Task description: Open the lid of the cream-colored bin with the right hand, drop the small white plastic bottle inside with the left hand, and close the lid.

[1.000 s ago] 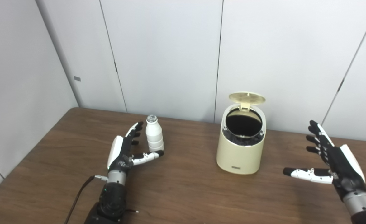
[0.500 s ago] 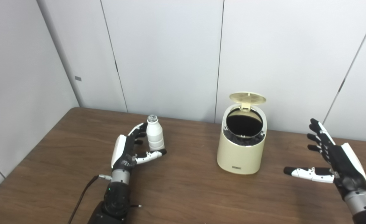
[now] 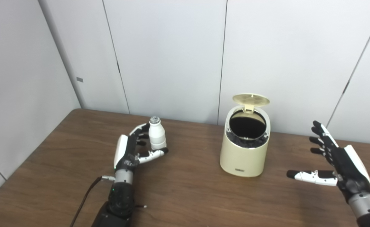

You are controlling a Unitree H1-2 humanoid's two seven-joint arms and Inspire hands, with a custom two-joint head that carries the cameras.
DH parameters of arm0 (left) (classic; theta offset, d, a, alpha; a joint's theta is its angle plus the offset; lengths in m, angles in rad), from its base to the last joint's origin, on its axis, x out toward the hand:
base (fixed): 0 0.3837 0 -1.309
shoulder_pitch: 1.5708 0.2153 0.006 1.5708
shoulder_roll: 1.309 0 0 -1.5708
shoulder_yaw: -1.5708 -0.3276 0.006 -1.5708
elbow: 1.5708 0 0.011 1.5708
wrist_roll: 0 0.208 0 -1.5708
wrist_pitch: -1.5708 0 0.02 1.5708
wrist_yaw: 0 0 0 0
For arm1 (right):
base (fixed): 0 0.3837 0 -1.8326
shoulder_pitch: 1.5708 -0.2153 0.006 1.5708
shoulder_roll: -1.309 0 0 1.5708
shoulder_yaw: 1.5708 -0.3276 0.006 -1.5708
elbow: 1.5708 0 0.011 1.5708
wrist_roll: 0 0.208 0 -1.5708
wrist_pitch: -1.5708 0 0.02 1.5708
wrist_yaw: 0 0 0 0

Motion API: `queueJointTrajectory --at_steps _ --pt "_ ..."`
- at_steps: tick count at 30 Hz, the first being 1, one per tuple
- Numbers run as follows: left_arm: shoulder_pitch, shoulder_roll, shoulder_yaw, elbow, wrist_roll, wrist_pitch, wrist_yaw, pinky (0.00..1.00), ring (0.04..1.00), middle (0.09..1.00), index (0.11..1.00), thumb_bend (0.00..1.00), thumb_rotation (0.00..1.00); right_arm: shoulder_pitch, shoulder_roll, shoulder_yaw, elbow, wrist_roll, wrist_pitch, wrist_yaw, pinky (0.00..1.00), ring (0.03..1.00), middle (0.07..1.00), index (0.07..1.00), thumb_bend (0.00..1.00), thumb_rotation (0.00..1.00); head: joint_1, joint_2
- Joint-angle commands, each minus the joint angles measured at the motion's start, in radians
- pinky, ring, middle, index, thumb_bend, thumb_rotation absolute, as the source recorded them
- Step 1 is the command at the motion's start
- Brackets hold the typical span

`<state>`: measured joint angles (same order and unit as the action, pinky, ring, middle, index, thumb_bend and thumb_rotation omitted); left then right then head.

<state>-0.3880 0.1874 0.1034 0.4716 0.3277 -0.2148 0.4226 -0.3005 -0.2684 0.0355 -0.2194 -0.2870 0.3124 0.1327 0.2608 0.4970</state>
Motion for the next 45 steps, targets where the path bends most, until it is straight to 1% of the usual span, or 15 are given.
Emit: queueJointTrajectory --at_steps 1,4,7,17,20,22,25,27,28,32,35,36,40,42,45 --pt "-0.012 -0.026 -0.003 0.047 0.037 -0.052 0.092 0.44 0.445 0.521 0.54 0.53 0.0 -0.035 -0.024 -0.009 -0.033 -0.002 -0.018 -0.001 0.81 0.901 0.955 0.973 0.82 0.1 0.0 0.001" --pt "-0.035 -0.03 0.0 0.096 0.045 -0.069 0.145 0.39 0.409 0.495 0.527 0.5 0.0 -0.035 -0.025 -0.012 -0.029 0.005 -0.025 0.003 0.81 0.91 0.962 0.973 0.83 0.1 -0.001 0.001" --pt "-0.05 -0.028 -0.006 0.13 0.045 -0.086 0.164 0.36 0.398 0.48 0.525 0.5 0.0 -0.034 -0.026 -0.011 -0.033 -0.003 -0.02 0.0 0.81 0.898 0.956 0.969 0.83 0.11 -0.004 0.003" --pt "-0.06 -0.021 -0.029 0.17 0.047 -0.097 0.178 0.34 0.402 0.466 0.53 0.5 0.0 -0.029 -0.022 -0.029 -0.043 0.024 -0.011 -0.001 0.8 0.886 0.958 0.956 0.84 0.08 -0.008 0.005" --pt "-0.056 -0.019 -0.035 0.167 0.038 -0.108 0.168 0.34 0.404 0.464 0.532 0.5 0.0 -0.03 -0.019 -0.028 -0.044 0.024 -0.008 -0.001 0.82 0.892 0.962 0.96 0.84 0.08 -0.013 0.003" --pt "-0.05 -0.015 -0.044 0.148 0.041 -0.121 0.162 0.34 0.398 0.465 0.531 0.5 0.0 -0.031 -0.019 -0.023 -0.037 0.017 -0.021 -0.007 0.81 0.887 0.961 0.962 0.84 0.07 -0.021 -0.001" --pt "-0.032 -0.015 -0.059 0.084 0.031 -0.138 0.129 0.36 0.409 0.468 0.527 0.5 0.0 -0.032 -0.018 -0.017 -0.021 0.012 -0.036 -0.011 0.79 0.887 0.96 0.964 0.84 0.07 -0.035 -0.006" --pt "-0.017 -0.016 -0.068 0.024 0.024 -0.142 0.1 0.38 0.421 0.472 0.519 0.5 0.0 -0.033 -0.019 -0.011 -0.007 0.011 -0.042 -0.009 0.82 0.903 0.968 0.973 0.82 0.07 -0.051 -0.011" --pt "-0.011 -0.016 -0.073 -0.006 0.021 -0.146 0.086 0.38 0.425 0.476 0.513 0.5 0.0 -0.033 -0.018 -0.007 0.0 0.008 -0.047 -0.01 0.83 0.907 0.972 0.975 0.82 0.08 -0.058 -0.013" --pt "0.008 -0.017 -0.091 -0.128 -0.002 -0.166 0.014 0.39 0.43 0.484 0.504 0.5 0.0 -0.031 -0.015 0.008 0.035 -0.005 -0.088 -0.024 0.75 0.888 0.959 0.96 0.83 0.14 -0.091 -0.025" --pt "0.012 -0.018 -0.101 -0.201 -0.018 -0.179 -0.035 0.39 0.432 0.495 0.494 0.5 0.0 -0.032 -0.012 0.017 0.053 -0.013 -0.1 -0.026 0.72 0.877 0.955 0.958 0.85 0.21 -0.118 -0.031" --pt "0.011 -0.02 -0.106 -0.234 -0.019 -0.174 -0.052 0.39 0.435 0.5 0.485 0.5 0.0 -0.034 -0.01 0.019 0.06 -0.016 -0.103 -0.028 0.72 0.873 0.954 0.959 0.86 0.23 -0.123 -0.033" --pt "0.0 -0.039 -0.116 -0.348 -0.032 -0.146 -0.111 0.35 0.446 0.505 0.46 0.48 0.0 -0.038 -0.006 0.032 0.087 -0.034 -0.116 -0.039 0.69 0.857 0.952 0.963 0.85 0.23 -0.152 -0.046" --pt "-0.006 -0.048 -0.118 -0.381 -0.038 -0.138 -0.133 0.35 0.447 0.507 0.465 0.48 0.0 -0.038 -0.004 0.034 0.098 -0.034 -0.127 -0.043 0.69 0.859 0.95 0.962 0.84 0.21 -0.159 -0.05" --pt "-0.025 -0.071 -0.122 -0.425 -0.041 -0.139 -0.154 0.34 0.444 0.511 0.48 0.48 0.0 -0.04 0.0 0.037 0.111 -0.04 -0.134 -0.044 0.69 0.861 0.949 0.961 0.85 0.24 -0.168 -0.054"
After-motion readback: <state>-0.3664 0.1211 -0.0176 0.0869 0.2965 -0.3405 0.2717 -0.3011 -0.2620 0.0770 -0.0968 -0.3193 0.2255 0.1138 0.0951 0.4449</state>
